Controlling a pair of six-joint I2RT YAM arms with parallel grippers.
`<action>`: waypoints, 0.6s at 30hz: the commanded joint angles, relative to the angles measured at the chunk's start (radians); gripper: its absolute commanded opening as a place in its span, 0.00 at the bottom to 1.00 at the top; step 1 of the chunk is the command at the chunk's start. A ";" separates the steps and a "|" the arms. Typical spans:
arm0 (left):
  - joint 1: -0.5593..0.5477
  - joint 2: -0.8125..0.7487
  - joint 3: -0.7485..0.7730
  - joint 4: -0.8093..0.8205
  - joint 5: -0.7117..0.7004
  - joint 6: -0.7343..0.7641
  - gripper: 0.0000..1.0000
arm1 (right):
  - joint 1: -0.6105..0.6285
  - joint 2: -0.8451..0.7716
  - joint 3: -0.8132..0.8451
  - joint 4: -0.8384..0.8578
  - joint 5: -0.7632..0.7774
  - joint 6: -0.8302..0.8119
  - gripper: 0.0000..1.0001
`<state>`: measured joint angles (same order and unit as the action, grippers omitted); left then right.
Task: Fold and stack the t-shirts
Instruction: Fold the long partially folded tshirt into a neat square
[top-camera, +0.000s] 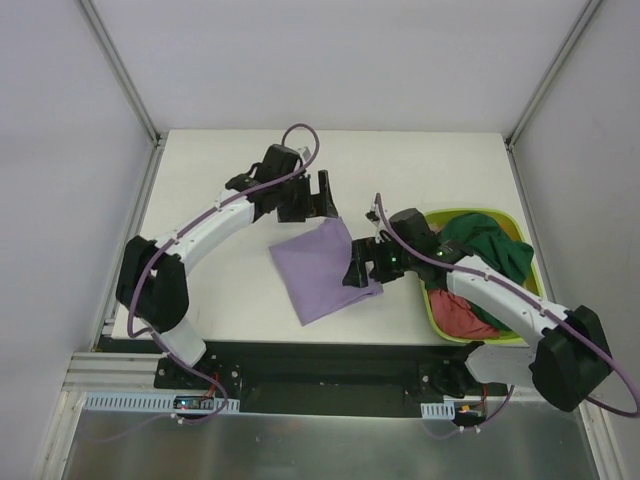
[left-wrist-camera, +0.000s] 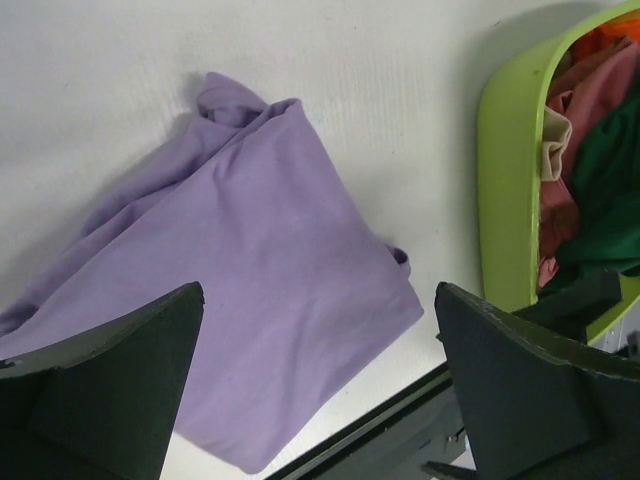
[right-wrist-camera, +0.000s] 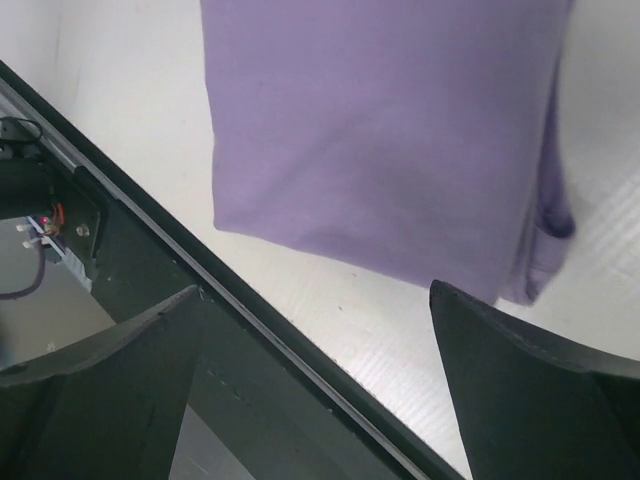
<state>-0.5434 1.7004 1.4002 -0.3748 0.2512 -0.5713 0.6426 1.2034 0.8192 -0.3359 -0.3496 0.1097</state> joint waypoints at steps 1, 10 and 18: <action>0.043 -0.038 -0.099 0.034 0.034 0.040 0.99 | 0.019 0.100 0.023 0.118 -0.055 0.074 0.96; 0.100 0.068 -0.253 0.088 0.077 0.010 0.99 | -0.020 0.363 0.084 0.086 -0.002 0.068 0.96; 0.097 0.010 -0.473 0.186 0.128 -0.068 0.99 | -0.110 0.545 0.221 -0.012 0.038 -0.014 0.96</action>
<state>-0.4374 1.7348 1.0431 -0.2024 0.3244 -0.5873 0.5758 1.6505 0.9501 -0.2806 -0.3698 0.1635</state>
